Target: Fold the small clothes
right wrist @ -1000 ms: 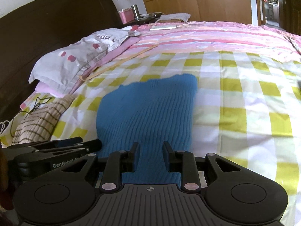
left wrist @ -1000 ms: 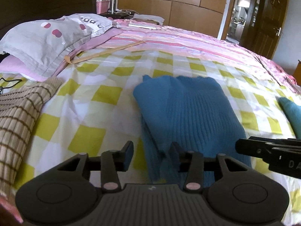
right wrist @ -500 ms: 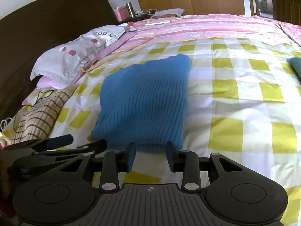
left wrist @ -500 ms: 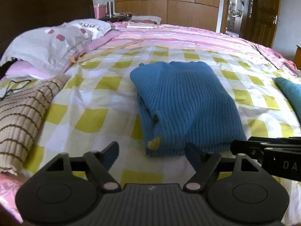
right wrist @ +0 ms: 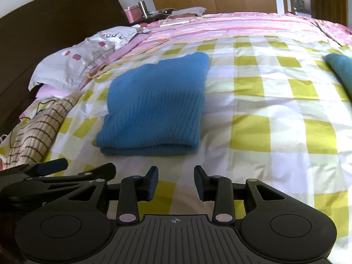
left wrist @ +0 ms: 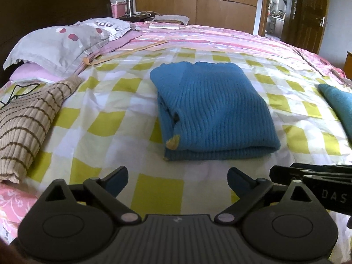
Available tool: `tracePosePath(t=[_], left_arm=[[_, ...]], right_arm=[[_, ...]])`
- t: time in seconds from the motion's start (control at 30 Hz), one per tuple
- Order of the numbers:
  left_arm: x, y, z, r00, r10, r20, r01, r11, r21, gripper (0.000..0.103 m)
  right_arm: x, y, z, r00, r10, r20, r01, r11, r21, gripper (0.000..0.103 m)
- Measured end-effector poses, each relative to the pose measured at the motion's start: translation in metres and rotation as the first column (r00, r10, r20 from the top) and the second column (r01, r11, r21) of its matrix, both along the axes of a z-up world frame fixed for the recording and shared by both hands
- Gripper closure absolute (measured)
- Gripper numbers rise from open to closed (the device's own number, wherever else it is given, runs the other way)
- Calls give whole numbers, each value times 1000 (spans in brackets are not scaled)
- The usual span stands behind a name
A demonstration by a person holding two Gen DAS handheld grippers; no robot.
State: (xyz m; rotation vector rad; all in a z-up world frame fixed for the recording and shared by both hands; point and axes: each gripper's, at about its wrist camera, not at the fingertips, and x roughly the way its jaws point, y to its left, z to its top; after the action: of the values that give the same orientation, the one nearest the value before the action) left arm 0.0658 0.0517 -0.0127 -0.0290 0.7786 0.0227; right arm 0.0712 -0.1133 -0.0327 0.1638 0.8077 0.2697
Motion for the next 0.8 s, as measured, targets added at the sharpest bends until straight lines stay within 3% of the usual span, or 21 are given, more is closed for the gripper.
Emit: tracePosePath(t=[0.33,0.8], left_arm=[[-6,-6,2,1000,0,14,0,1000,28,0],[-9,-4,2,1000,-1,26,1,1000,-11,0]], right_arm=[[-8,-2,-1,1000,-9,11,9,1000,-15,68],[-10,-5,-2,999,-31,26,31,999,-14,68]])
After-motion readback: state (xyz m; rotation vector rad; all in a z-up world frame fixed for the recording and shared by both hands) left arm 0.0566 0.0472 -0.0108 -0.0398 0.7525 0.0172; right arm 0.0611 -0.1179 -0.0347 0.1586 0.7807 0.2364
